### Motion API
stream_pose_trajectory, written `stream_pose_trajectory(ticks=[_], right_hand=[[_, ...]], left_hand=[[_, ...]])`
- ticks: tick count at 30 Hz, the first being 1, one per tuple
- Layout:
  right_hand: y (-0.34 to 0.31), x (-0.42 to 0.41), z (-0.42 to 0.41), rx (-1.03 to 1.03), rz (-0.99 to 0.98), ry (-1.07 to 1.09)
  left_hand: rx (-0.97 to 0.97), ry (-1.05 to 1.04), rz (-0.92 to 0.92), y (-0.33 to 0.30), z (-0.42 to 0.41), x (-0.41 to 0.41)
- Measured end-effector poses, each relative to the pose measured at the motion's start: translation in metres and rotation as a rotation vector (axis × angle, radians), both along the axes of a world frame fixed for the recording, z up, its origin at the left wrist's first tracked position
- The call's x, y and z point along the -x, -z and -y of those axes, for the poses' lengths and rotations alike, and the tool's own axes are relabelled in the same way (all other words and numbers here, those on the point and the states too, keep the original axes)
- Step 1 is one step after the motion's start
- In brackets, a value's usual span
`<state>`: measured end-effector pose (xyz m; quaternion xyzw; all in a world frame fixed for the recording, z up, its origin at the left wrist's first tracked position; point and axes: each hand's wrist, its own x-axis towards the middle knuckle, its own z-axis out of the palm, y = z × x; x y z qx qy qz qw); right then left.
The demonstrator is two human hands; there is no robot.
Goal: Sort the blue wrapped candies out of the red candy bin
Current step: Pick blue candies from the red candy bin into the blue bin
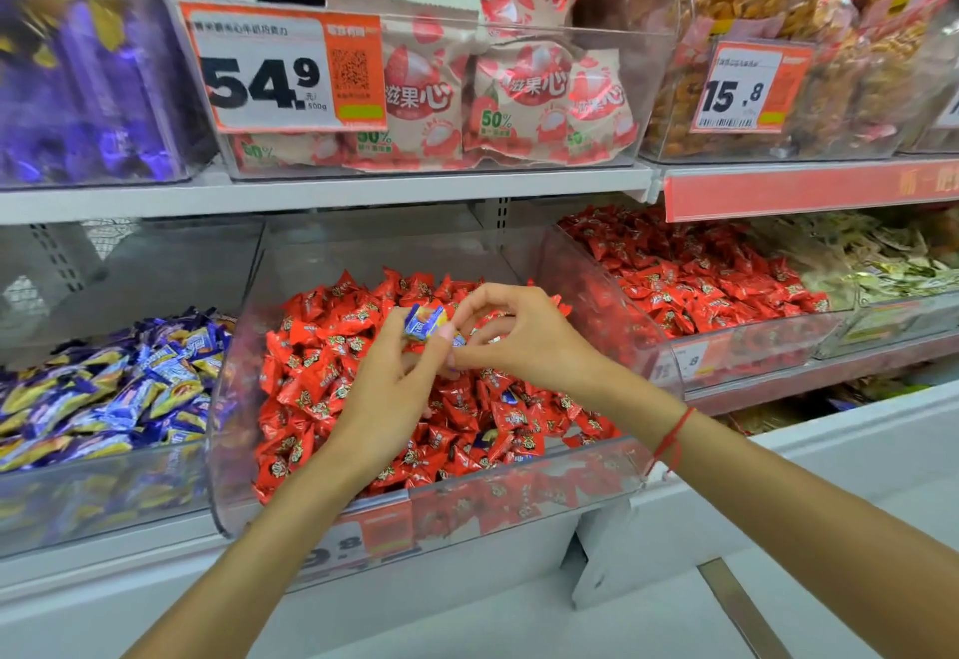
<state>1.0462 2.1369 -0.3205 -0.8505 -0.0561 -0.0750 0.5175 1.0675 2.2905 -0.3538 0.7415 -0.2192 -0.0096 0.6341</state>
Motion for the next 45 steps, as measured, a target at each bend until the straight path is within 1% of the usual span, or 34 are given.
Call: stream_pose_trajectory(ticks=[2, 3, 4, 6, 8, 10, 15, 17, 19, 21, 24, 27, 30, 31, 33, 35, 36, 37, 42, 45], right_hand=[[-0.003, 0.003, 0.013, -0.126, -0.092, -0.083], [-0.005, 0.004, 0.022, -0.137, -0.107, -0.104], [-0.006, 0.004, 0.032, -0.083, -0.109, -0.120], [-0.002, 0.003, 0.044, 0.157, -0.165, -0.222], [0.008, 0.002, 0.044, 0.464, -0.291, -0.405], [0.020, -0.001, 0.040, 0.734, -0.369, -0.532], [0.025, -0.008, 0.032, 1.087, -0.401, -0.603], [0.025, -0.009, 0.026, 1.230, -0.351, -0.615], [0.028, -0.009, 0.023, 1.280, -0.269, -0.595], [0.030, -0.008, 0.025, 1.253, -0.217, -0.563], [0.027, -0.005, 0.036, 1.186, -0.226, -0.483], [0.016, -0.001, 0.050, 1.067, -0.244, -0.374], [0.000, 0.005, 0.058, 0.919, -0.221, -0.234], [-0.006, 0.007, 0.060, 0.838, -0.226, -0.191], [-0.015, 0.012, 0.058, 0.588, -0.260, -0.146], [-0.022, 0.013, 0.048, 0.285, -0.204, -0.130], [-0.023, 0.012, 0.043, 0.173, -0.160, -0.129], [-0.022, 0.010, 0.036, 0.102, -0.130, -0.132], [-0.003, -0.003, 0.007, 0.050, -0.088, -0.134], [-0.001, -0.007, -0.002, -0.013, -0.050, -0.110]], left_hand=[[0.045, -0.027, 0.026, 0.001, -0.001, -0.001], [0.062, -0.048, 0.032, 0.001, -0.001, -0.002], [0.067, -0.070, 0.037, 0.001, -0.002, -0.002], [0.049, -0.095, 0.050, 0.002, -0.003, -0.003], [0.016, -0.084, 0.069, 0.003, -0.003, -0.003], [0.001, -0.063, 0.079, 0.004, -0.003, -0.002], [0.008, -0.054, 0.062, 0.003, -0.003, -0.002], [-0.003, -0.058, 0.061, 0.004, -0.003, -0.002], [-0.008, -0.057, 0.054, 0.004, -0.003, -0.002], [0.000, -0.060, 0.051, 0.004, -0.004, -0.001], [0.010, -0.070, 0.054, 0.003, -0.005, -0.002], [-0.016, -0.065, 0.042, 0.004, -0.005, -0.003], [-0.015, -0.051, 0.030, 0.005, -0.005, -0.004], [-0.018, -0.052, 0.027, 0.005, -0.005, -0.005], [-0.040, -0.058, 0.013, 0.007, -0.006, -0.006], [-0.130, -0.073, 0.033, 0.011, -0.007, -0.009], [-0.169, -0.071, 0.042, 0.012, -0.006, -0.010], [-0.184, -0.064, 0.047, 0.013, -0.006, -0.011], [-0.091, -0.012, -0.026, 0.006, -0.001, -0.005], [-0.039, 0.020, -0.021, 0.007, 0.000, -0.003]])
